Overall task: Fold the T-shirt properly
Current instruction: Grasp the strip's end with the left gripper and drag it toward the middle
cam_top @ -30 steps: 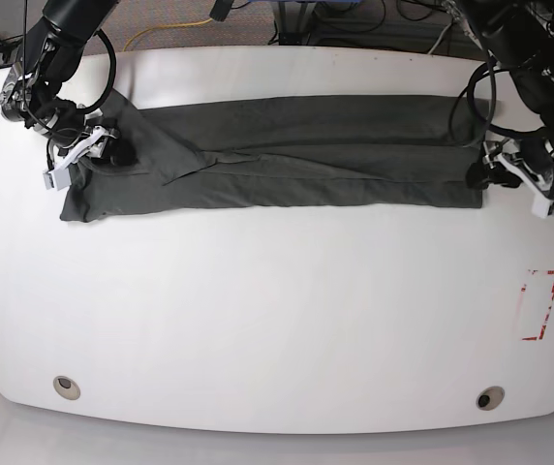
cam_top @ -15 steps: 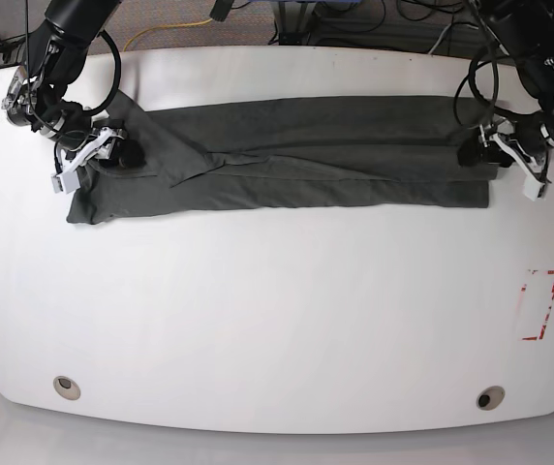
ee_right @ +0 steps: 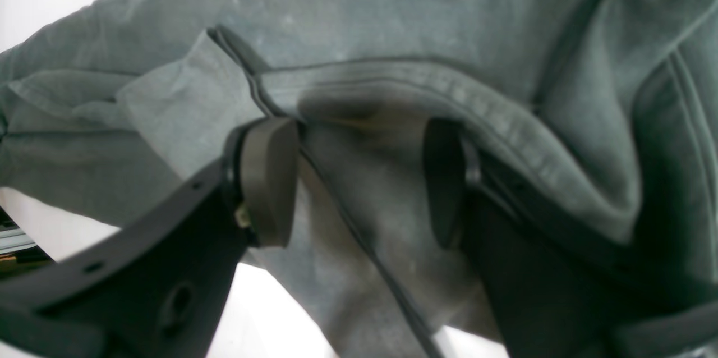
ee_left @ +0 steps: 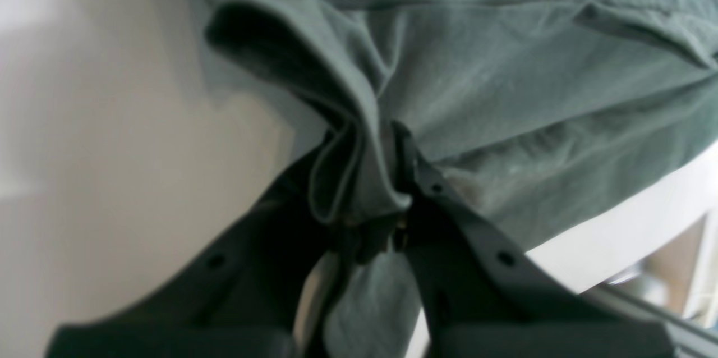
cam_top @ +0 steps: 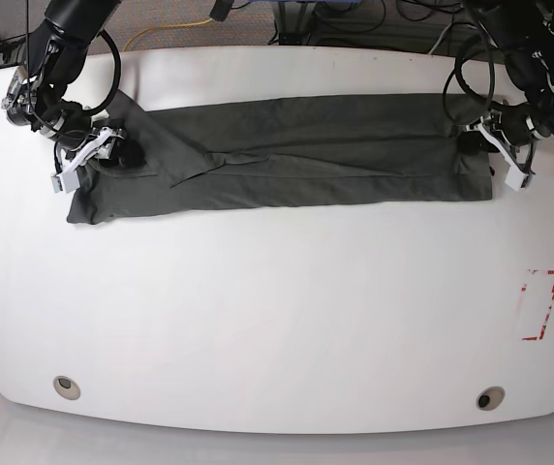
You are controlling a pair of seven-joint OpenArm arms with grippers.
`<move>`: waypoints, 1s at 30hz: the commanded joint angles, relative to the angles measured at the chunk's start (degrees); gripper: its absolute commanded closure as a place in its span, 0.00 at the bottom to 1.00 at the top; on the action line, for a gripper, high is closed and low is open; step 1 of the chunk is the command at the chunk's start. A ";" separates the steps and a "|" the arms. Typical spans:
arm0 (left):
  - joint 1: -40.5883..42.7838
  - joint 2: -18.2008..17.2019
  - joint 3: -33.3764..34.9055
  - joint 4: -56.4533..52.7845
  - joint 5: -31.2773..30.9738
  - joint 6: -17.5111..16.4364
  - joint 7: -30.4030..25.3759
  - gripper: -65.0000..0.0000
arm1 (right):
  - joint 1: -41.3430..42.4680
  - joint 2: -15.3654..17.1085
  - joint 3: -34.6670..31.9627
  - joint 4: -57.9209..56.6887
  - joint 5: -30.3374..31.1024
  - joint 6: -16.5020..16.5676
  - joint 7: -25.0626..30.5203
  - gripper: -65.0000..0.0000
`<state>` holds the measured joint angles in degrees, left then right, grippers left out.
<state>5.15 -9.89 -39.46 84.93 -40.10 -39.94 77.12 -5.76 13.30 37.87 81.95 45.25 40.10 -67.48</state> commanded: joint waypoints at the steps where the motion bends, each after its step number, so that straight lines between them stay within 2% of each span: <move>1: 1.31 0.00 0.30 8.48 -0.83 -0.06 -0.33 0.97 | 0.00 0.72 0.07 0.55 -0.82 -0.10 -0.60 0.48; 5: 2.02 1.41 3.73 17.71 -3.38 -0.06 -0.33 0.97 | 0.09 0.63 -0.02 0.55 -0.82 -0.10 -0.60 0.48; 9: 3.60 2.11 11.37 24.66 -6.63 -0.06 -0.33 0.97 | 0.00 0.63 -0.02 0.55 -0.82 -0.10 -0.60 0.48; 14: 2.55 3.78 21.13 25.71 -6.63 -0.06 -0.33 0.97 | 0.09 0.63 -0.02 0.55 -0.82 -0.10 -0.60 0.48; 20: 1.84 6.07 30.80 25.45 -6.19 -0.06 -0.51 0.87 | -0.09 0.99 -0.02 0.55 -0.90 -0.10 -0.60 0.48; 23: 0.17 7.91 33.79 25.45 -4.43 -0.06 -0.51 0.84 | 0.18 0.99 -0.02 0.55 -0.90 -0.10 -0.60 0.48; 30: 0.00 11.87 38.28 25.45 4.18 -0.06 -0.59 0.84 | 0.18 0.99 -0.02 0.64 -0.90 -0.10 -0.60 0.48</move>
<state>5.87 0.82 -1.96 109.45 -35.51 -39.92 77.30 -5.76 13.34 37.78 81.97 45.30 40.10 -67.48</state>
